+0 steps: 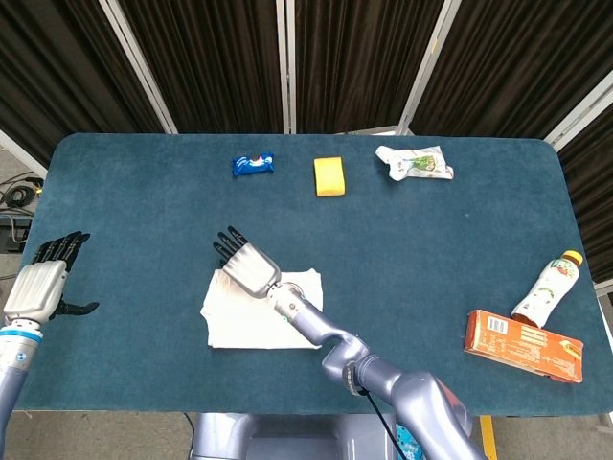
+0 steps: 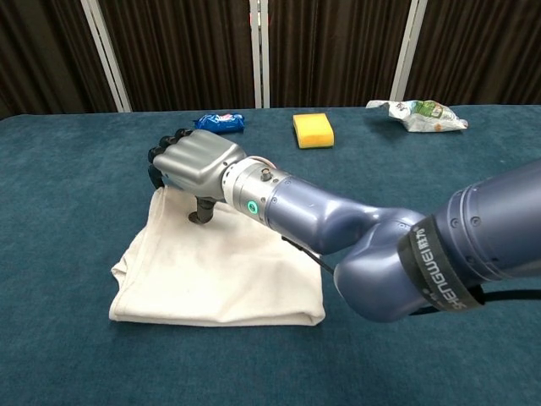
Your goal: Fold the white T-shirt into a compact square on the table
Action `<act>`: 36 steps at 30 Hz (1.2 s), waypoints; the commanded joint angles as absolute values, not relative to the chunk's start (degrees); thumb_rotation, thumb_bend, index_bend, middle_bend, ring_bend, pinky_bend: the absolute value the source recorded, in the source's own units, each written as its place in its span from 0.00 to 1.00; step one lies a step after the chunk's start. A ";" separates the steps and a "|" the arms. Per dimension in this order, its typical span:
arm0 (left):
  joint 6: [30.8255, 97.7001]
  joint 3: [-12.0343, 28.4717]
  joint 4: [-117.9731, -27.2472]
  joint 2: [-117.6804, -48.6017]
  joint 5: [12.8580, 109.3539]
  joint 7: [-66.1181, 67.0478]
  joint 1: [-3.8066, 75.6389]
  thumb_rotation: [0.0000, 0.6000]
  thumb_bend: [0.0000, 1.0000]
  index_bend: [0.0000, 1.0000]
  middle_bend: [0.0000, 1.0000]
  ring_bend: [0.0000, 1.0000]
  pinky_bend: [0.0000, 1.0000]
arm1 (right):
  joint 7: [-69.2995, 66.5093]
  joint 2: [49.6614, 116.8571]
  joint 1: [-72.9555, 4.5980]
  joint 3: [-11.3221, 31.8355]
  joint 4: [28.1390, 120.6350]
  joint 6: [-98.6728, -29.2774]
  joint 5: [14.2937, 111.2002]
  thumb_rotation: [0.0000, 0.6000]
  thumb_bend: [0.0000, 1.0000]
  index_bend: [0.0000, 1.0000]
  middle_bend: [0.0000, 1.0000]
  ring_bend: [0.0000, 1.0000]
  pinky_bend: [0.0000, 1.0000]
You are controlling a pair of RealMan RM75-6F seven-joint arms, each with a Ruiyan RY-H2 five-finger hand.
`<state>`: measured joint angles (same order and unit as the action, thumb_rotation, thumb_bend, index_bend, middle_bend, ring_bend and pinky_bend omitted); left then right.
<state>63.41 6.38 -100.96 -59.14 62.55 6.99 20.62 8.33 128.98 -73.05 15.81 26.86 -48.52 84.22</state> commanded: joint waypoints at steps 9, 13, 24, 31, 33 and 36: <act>63.79 6.16 -101.35 -59.21 62.86 7.57 20.57 1.00 0.05 0.00 0.00 0.00 0.00 | 9.62 129.48 -73.27 18.90 25.42 -55.13 81.27 1.00 0.00 0.09 0.02 0.00 0.00; 64.03 6.00 -101.54 -59.41 62.93 8.26 20.58 1.00 0.05 0.00 0.00 0.00 0.00 | 10.42 125.42 -71.10 18.07 28.76 -58.51 82.04 1.00 0.00 0.09 0.02 0.00 0.00; 66.65 5.68 -102.64 -59.45 65.27 8.57 19.65 1.00 0.05 0.00 0.00 0.00 0.00 | 15.93 105.72 -58.86 14.13 51.28 -64.51 82.51 1.00 0.00 0.09 0.02 0.00 0.00; 68.81 5.33 -102.44 -60.14 67.73 8.03 18.73 1.00 0.05 0.00 0.00 0.00 0.00 | 18.66 95.29 -52.35 12.71 64.86 -66.84 80.93 1.00 0.00 0.07 0.00 0.00 0.00; 69.76 5.16 -102.21 -60.58 68.64 7.91 18.32 1.00 0.05 0.00 0.00 0.00 0.00 | 18.63 91.78 -49.50 12.61 69.87 -67.81 79.16 1.00 0.00 0.06 0.00 0.00 0.00; 71.71 4.93 -101.52 -61.54 70.43 7.59 17.56 1.00 0.05 0.00 0.00 0.00 0.00 | 18.90 86.70 -45.68 11.97 76.79 -69.47 77.44 1.00 0.00 0.02 0.00 0.00 0.00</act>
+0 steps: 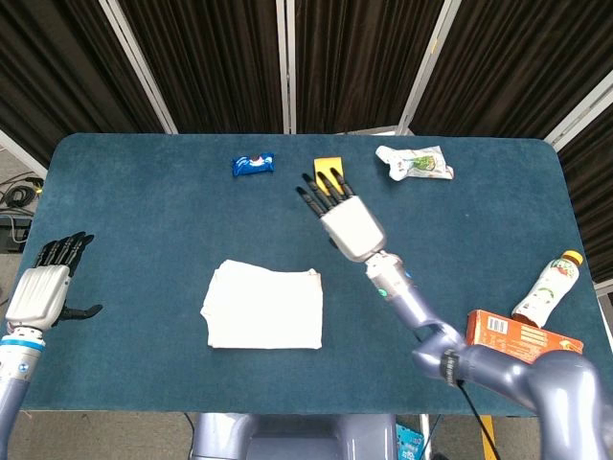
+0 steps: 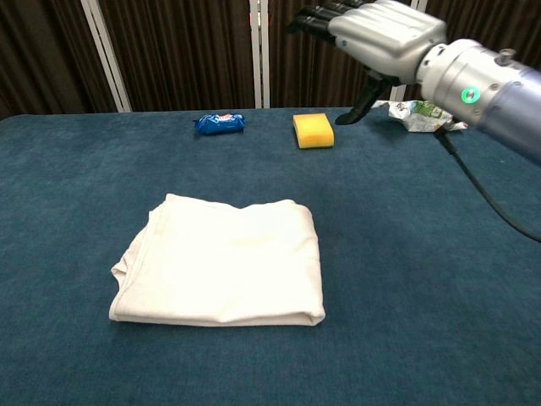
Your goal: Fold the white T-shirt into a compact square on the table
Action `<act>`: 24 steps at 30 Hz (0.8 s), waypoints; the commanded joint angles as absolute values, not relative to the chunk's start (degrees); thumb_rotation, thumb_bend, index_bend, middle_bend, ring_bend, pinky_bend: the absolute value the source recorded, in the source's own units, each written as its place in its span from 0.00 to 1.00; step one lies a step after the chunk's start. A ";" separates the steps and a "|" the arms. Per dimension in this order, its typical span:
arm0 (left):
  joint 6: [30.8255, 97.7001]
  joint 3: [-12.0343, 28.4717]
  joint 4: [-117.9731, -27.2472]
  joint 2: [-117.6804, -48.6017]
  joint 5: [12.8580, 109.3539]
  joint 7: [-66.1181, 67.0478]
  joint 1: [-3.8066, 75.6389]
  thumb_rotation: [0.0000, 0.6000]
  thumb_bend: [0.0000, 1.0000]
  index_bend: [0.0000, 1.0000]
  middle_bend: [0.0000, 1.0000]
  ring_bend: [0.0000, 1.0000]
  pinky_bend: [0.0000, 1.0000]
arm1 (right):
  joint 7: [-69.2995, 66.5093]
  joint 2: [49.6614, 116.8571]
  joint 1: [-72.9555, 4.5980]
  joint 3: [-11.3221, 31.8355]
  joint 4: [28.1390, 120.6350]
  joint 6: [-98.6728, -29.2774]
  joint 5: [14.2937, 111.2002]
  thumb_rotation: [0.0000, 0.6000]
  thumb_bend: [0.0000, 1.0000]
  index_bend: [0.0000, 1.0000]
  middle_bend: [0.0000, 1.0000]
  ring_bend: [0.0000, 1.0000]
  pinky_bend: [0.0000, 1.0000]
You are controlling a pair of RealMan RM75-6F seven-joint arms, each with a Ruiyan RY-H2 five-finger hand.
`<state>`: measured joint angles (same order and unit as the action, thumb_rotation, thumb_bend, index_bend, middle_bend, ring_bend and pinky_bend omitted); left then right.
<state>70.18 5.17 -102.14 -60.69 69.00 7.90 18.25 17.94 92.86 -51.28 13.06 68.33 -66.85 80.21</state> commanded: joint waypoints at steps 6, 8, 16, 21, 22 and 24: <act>76.90 4.22 -98.81 -64.15 75.62 5.75 15.49 1.00 0.05 0.00 0.00 0.00 0.00 | 21.23 75.25 -36.58 8.24 90.86 -75.49 76.60 1.00 0.00 0.00 0.00 0.00 0.00; 78.56 3.98 -97.93 -64.84 77.08 5.55 14.83 1.00 0.05 0.00 0.00 0.00 0.00 | 21.23 72.75 -33.79 6.87 93.61 -78.08 77.20 1.00 0.00 0.00 0.00 0.00 0.00; 82.44 2.51 -96.83 -65.26 80.68 4.74 12.38 1.00 0.05 0.00 0.00 0.00 0.00 | 16.05 66.81 -23.38 1.48 97.83 -87.38 80.48 1.00 0.00 0.00 0.00 0.00 0.00; 84.53 1.22 -97.41 -64.30 83.42 3.59 10.58 1.00 0.05 0.00 0.00 0.00 0.00 | 11.75 66.59 -17.21 -0.90 95.71 -93.51 84.40 1.00 0.00 0.00 0.00 0.00 0.00; 84.82 1.12 -97.42 -64.25 83.73 3.48 10.34 1.00 0.05 0.00 0.00 0.00 0.00 | 11.49 66.71 -16.54 -1.02 95.21 -94.11 84.83 1.00 0.00 0.00 0.00 0.00 0.00; 85.53 1.02 -97.46 -64.15 84.32 3.43 9.87 1.00 0.05 0.00 0.00 0.00 0.00 | 11.41 66.88 -15.44 -1.18 94.15 -95.00 85.63 1.00 0.00 0.00 0.00 0.00 0.00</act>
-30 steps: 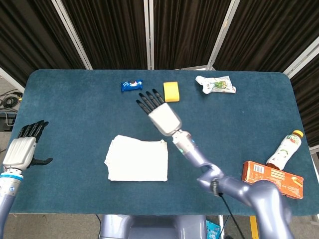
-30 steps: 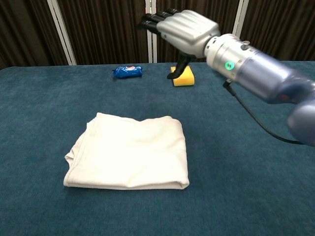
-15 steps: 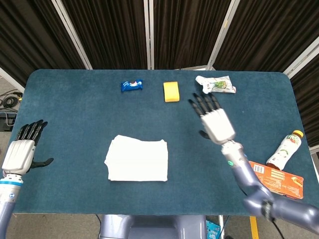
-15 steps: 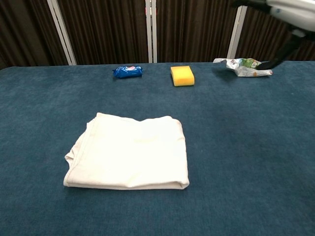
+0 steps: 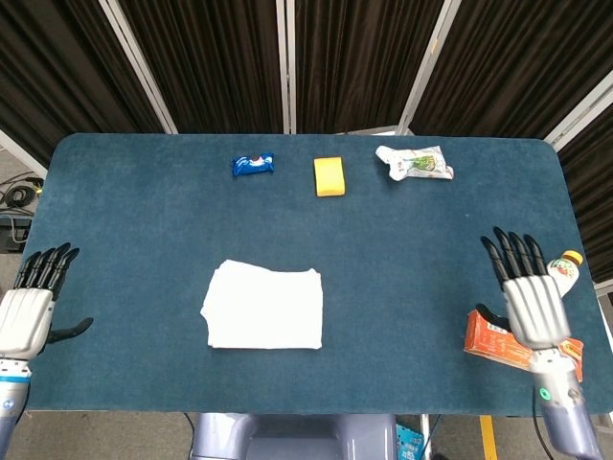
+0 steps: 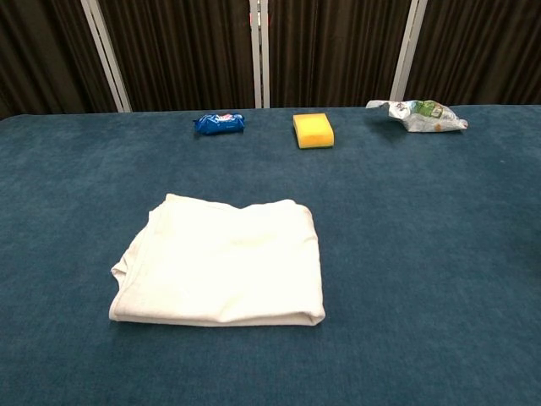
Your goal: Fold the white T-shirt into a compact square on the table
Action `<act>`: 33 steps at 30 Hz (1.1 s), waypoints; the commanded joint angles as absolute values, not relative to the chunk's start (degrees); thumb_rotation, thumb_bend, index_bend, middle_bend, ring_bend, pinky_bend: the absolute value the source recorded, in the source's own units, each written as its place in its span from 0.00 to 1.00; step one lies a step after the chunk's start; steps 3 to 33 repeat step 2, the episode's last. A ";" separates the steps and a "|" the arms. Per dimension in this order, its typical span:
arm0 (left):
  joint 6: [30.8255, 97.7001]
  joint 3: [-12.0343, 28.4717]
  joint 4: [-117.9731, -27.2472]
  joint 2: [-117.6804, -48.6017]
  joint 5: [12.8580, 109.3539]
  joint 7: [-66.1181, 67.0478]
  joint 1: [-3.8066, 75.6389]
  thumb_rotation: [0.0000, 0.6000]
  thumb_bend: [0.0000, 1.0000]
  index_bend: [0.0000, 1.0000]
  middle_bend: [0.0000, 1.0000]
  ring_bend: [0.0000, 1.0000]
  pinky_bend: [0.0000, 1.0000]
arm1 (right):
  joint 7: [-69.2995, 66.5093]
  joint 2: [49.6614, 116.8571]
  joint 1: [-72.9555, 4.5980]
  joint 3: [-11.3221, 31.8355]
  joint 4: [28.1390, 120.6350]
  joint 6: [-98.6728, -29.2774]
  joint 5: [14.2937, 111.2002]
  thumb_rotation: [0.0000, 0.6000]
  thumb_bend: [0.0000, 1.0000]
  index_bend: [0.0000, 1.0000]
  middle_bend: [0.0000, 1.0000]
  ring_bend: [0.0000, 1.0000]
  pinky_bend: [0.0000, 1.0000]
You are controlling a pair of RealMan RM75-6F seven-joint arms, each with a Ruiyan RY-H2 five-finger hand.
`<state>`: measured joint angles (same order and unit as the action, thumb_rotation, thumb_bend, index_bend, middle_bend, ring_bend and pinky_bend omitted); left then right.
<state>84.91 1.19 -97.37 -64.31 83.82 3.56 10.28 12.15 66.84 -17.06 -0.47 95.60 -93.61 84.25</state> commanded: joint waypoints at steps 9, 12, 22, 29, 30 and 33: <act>86.36 0.96 -97.44 -64.13 84.92 3.48 9.37 1.00 0.05 0.00 0.00 0.00 0.00 | 11.68 67.11 -14.57 -1.25 93.27 -95.61 86.33 1.00 0.00 0.00 0.00 0.00 0.00; 86.36 0.96 -97.44 -64.13 84.92 3.48 9.37 1.00 0.05 0.00 0.00 0.00 0.00 | 11.68 67.11 -14.57 -1.25 93.27 -95.61 86.33 1.00 0.00 0.00 0.00 0.00 0.00; 86.36 0.96 -97.44 -64.13 84.92 3.48 9.37 1.00 0.05 0.00 0.00 0.00 0.00 | 11.68 67.11 -14.57 -1.25 93.27 -95.61 86.33 1.00 0.00 0.00 0.00 0.00 0.00; 86.36 0.96 -97.44 -64.13 84.92 3.48 9.37 1.00 0.05 0.00 0.00 0.00 0.00 | 11.68 67.11 -14.57 -1.25 93.27 -95.61 86.33 1.00 0.00 0.00 0.00 0.00 0.00; 86.36 0.96 -97.44 -64.13 84.92 3.48 9.37 1.00 0.05 0.00 0.00 0.00 0.00 | 11.68 67.11 -14.57 -1.25 93.27 -95.61 86.33 1.00 0.00 0.00 0.00 0.00 0.00; 86.36 0.96 -97.44 -64.13 84.92 3.48 9.37 1.00 0.05 0.00 0.00 0.00 0.00 | 11.68 67.11 -14.57 -1.25 93.27 -95.61 86.33 1.00 0.00 0.00 0.00 0.00 0.00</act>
